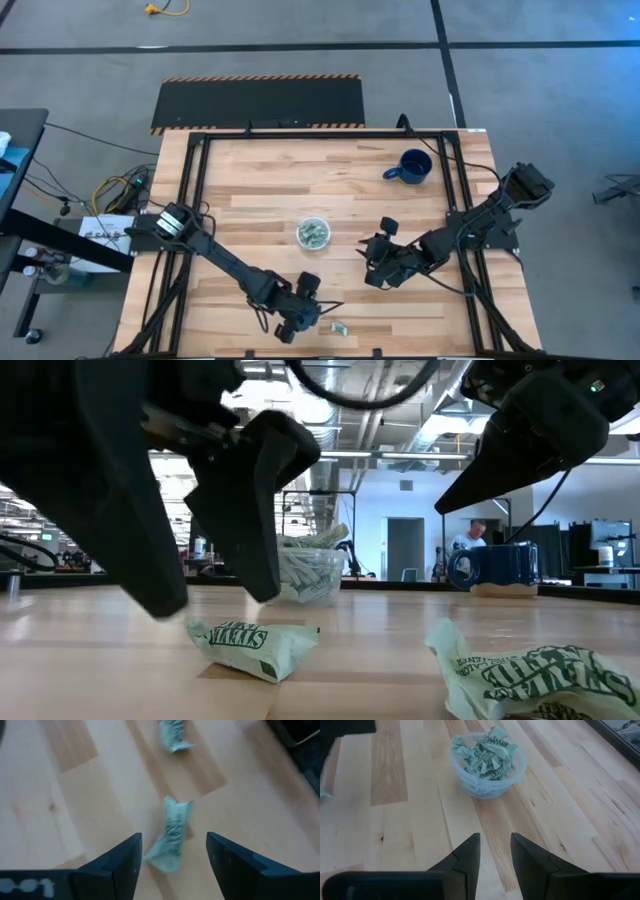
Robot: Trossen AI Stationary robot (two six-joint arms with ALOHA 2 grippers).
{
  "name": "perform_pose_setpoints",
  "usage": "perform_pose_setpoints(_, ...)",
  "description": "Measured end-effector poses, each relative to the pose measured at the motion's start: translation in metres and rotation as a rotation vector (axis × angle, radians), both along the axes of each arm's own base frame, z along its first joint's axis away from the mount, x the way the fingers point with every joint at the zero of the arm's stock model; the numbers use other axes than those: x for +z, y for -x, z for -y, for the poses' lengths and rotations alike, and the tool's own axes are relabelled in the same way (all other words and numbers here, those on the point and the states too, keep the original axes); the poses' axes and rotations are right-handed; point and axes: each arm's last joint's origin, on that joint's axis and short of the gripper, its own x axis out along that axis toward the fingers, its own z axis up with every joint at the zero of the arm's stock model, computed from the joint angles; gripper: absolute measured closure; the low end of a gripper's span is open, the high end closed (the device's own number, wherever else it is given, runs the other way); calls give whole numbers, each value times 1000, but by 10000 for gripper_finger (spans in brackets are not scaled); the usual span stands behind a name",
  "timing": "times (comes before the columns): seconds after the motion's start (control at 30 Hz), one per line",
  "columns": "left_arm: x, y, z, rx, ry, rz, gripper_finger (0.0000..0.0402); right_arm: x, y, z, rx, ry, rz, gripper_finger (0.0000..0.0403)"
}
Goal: Pick and place items into bin
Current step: Put the stevia packet into the transparent bin
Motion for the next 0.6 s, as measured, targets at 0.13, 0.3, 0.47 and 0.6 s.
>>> perform_pose_setpoints(0.13, -8, -1, -2, 15, -40, -9, 184, 0, 0, 0, 0, 0, 0, 301)
perform_pose_setpoints(0.3, -11, -3, -4, 16, -50, -12, 184, 0, 0, 0, -3, -2, -1, 301)
perform_pose_setpoints(0.47, -14, -3, -3, 5, -52, -16, 184, 0, 0, 0, -3, -1, -1, 301)
perform_pose_setpoints(0.6, -14, -4, -4, 1, -54, -14, 184, 0, 0, 0, -3, -1, -1, 301)
